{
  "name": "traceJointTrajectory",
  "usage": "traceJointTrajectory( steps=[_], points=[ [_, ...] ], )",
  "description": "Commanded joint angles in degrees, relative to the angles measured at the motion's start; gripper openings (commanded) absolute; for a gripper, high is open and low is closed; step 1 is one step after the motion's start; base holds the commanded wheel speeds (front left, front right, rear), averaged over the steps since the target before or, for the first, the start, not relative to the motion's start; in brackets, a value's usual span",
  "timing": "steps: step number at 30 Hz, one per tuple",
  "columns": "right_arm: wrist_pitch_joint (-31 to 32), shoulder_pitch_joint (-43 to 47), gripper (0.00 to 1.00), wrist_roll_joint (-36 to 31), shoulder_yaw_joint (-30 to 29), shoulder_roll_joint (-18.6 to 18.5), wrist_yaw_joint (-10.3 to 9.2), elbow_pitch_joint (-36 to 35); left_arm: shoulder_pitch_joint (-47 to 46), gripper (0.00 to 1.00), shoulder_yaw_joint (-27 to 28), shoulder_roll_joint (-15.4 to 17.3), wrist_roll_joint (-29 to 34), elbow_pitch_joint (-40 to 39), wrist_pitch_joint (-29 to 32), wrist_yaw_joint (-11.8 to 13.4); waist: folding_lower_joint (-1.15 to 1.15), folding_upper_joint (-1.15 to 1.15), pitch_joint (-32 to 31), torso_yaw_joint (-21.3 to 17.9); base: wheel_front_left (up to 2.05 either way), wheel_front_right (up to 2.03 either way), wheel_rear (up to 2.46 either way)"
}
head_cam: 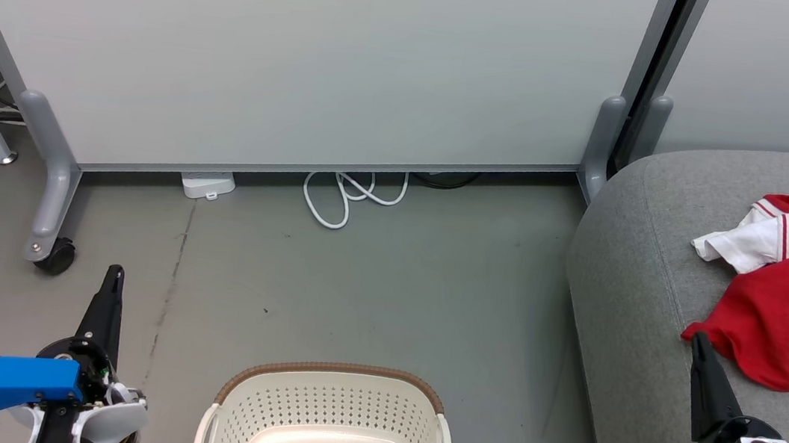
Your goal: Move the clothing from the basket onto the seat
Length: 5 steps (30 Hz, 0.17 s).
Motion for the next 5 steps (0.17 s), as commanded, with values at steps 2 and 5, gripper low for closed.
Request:
traceJointTrajectory(
  steps=[2, 5],
  points=[
    [0.18, -0.87, 0.0, 0.16, 0.02, -0.33, 0.06, -0.13, -0.54, 0.0, 0.36, 0.07, 0.35, -0.23, 0.17, -0.2, 0.0, 0.0, 0.0, 0.0, 0.0, 0.0, 0.0],
    [0.18, -0.86, 0.0, 0.16, 0.02, -0.33, 0.06, -0.13, -0.55, 0.0, 0.42, 0.03, 0.42, -0.22, 0.24, -0.2, 0.0, 0.0, 0.0, 0.0, 0.0, 0.0, 0.0]
  ],
)
